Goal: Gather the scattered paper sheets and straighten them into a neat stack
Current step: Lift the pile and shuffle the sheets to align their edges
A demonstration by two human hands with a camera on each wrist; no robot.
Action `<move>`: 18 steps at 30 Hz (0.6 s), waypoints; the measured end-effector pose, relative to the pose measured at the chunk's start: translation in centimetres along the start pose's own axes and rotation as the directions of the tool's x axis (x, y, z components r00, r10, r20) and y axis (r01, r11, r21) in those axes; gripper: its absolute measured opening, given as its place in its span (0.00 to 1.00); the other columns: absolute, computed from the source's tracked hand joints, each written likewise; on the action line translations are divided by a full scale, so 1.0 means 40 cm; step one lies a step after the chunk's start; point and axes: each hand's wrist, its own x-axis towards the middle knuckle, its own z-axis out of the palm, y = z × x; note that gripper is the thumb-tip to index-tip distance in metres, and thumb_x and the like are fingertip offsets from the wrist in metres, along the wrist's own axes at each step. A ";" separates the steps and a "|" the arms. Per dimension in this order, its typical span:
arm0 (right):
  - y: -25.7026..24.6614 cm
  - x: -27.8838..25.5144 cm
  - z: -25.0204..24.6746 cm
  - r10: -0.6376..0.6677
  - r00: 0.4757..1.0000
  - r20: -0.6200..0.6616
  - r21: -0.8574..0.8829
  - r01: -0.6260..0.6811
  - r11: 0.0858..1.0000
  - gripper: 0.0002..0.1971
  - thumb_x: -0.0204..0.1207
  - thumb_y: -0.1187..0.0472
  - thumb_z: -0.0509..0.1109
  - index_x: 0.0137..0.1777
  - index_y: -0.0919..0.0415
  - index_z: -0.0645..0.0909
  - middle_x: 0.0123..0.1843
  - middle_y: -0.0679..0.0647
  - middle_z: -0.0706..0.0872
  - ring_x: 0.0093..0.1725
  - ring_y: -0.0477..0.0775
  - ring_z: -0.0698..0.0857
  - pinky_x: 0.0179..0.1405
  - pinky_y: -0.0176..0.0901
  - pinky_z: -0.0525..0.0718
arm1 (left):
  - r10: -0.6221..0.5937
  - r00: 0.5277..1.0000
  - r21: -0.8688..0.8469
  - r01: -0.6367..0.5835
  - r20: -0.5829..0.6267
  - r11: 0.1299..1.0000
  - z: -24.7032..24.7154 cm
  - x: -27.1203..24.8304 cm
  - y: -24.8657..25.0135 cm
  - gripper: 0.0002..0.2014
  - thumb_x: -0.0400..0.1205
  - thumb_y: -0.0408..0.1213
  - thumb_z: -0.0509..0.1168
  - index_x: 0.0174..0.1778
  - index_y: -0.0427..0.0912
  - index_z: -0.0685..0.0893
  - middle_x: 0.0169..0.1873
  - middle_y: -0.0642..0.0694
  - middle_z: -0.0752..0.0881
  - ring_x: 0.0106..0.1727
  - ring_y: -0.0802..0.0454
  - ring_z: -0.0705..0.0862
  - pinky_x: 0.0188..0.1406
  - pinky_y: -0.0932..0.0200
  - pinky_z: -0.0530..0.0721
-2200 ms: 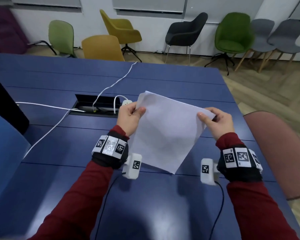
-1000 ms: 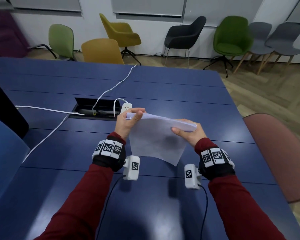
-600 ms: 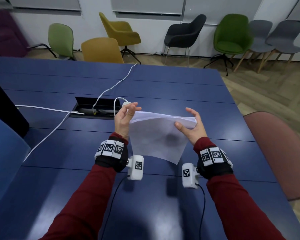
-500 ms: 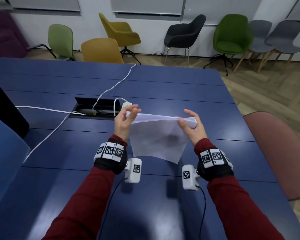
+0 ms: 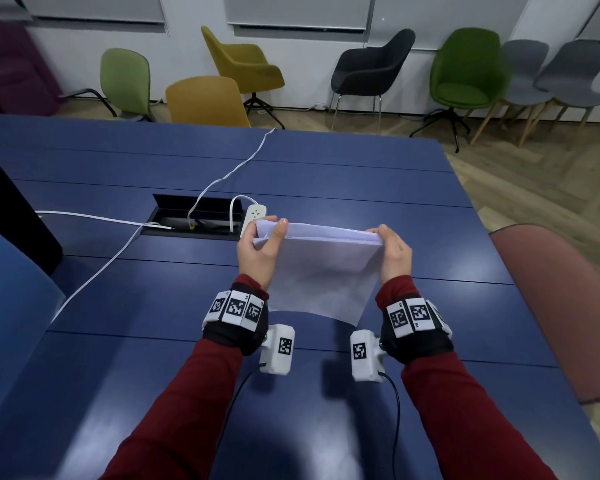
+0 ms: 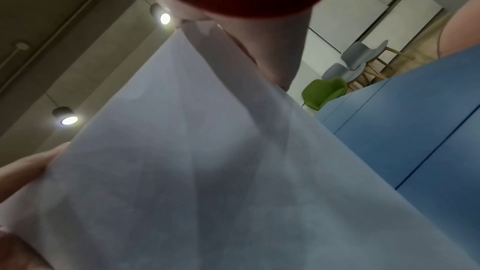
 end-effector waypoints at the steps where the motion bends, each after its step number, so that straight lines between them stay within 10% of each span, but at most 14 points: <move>1: -0.001 0.002 0.001 -0.015 1.000 -0.016 -0.015 0.015 1.000 0.13 0.72 0.54 0.60 0.30 0.59 0.78 0.32 0.52 0.78 0.23 0.35 0.75 0.26 0.26 0.74 | -0.002 1.000 0.000 0.002 -0.015 1.000 0.005 -0.001 0.002 0.13 0.66 0.59 0.72 0.34 0.54 0.84 0.39 0.49 0.86 0.41 0.52 0.81 0.49 0.51 0.80; 5: 0.000 0.007 0.001 -0.083 0.996 0.007 -0.091 0.084 0.992 0.14 0.80 0.47 0.61 0.37 0.55 0.73 0.40 0.50 0.85 0.36 0.35 0.79 0.38 0.22 0.75 | 0.043 0.999 0.061 -0.041 -0.032 0.997 0.005 0.005 -0.004 0.25 0.62 0.67 0.71 0.30 0.49 0.73 0.29 0.55 0.76 0.30 0.61 0.76 0.40 0.66 0.78; 10: 0.041 0.005 -0.054 -0.050 0.983 0.176 -0.259 0.095 0.961 0.26 0.57 0.31 0.72 0.49 0.47 0.76 0.49 0.41 0.81 0.52 0.43 0.80 0.56 0.33 0.76 | -0.028 0.979 0.089 0.010 0.203 0.996 -0.035 0.015 -0.007 0.39 0.46 0.75 0.72 0.42 0.48 0.83 0.38 0.52 0.85 0.36 0.66 0.84 0.39 0.71 0.81; 14: 0.065 -0.006 -0.084 0.119 0.943 0.310 -0.309 -0.018 0.951 0.10 0.72 0.59 0.75 0.53 0.54 0.82 0.47 0.48 0.87 0.48 0.46 0.86 0.53 0.34 0.84 | -0.137 0.902 0.109 0.100 0.410 0.989 -0.067 0.005 -0.007 0.32 0.56 0.53 0.80 0.53 0.38 0.86 0.45 0.47 0.89 0.44 0.59 0.88 0.46 0.65 0.84; 18: 0.016 -0.007 -0.065 0.011 0.959 0.285 -0.271 0.069 0.960 0.06 0.75 0.66 0.72 0.46 0.54 0.84 0.44 0.51 0.87 0.35 0.27 0.85 0.49 0.31 0.83 | -0.147 0.905 0.185 0.078 0.399 0.980 -0.039 0.002 0.028 0.17 0.52 0.27 0.58 0.31 0.18 0.79 0.28 0.41 0.74 0.28 0.54 0.71 0.28 0.63 0.67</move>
